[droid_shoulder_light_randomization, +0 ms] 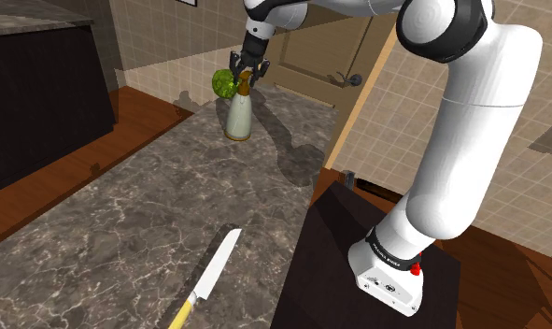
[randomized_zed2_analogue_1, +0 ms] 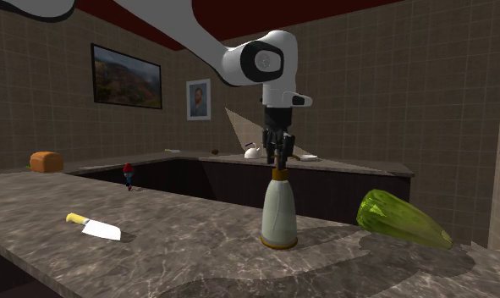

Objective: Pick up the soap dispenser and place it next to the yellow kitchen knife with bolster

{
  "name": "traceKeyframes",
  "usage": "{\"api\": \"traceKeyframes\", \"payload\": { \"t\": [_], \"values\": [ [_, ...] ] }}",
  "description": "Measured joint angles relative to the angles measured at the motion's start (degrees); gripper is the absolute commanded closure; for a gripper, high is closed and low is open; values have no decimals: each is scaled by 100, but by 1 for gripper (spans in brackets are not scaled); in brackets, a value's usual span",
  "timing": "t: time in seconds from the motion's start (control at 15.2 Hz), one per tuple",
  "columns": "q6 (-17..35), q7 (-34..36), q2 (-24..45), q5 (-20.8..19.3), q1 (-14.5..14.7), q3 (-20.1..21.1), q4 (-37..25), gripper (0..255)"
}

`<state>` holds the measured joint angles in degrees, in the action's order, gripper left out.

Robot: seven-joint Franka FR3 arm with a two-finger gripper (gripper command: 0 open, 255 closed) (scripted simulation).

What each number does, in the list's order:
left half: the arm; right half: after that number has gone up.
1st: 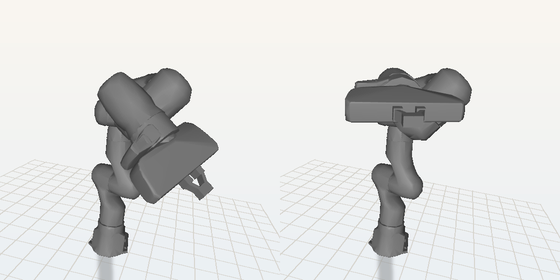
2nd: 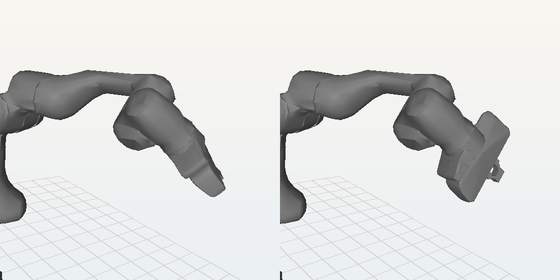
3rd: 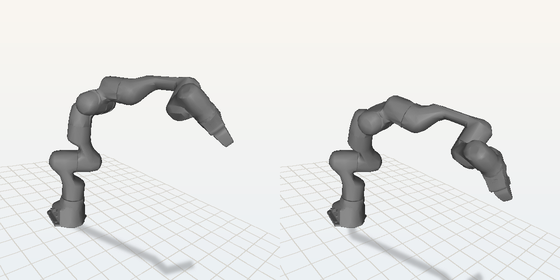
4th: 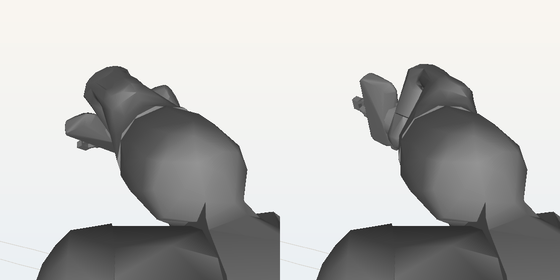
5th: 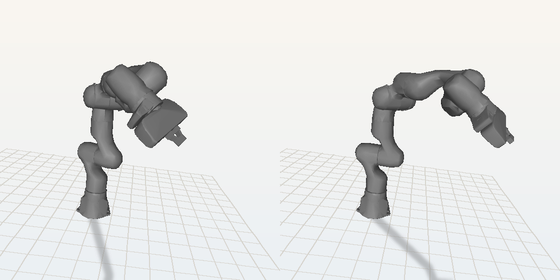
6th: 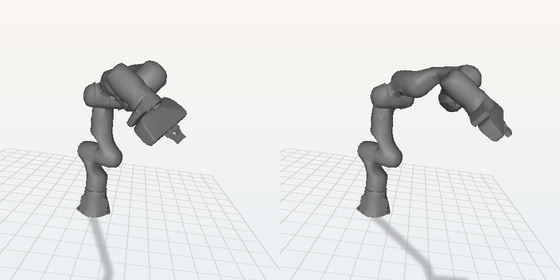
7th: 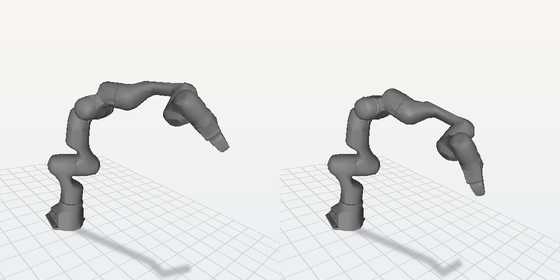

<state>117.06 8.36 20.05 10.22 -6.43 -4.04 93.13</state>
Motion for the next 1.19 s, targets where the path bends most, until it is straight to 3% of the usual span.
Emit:
{"api": "traceKeyframes", "payload": {
  "t": [0.59, 1.19],
  "values": [
    [8, 1, -11, -1, 0, -2, 2, 255],
    [-551, 102, -115, -49, 6, -9, -442, 255]
  ]
}}
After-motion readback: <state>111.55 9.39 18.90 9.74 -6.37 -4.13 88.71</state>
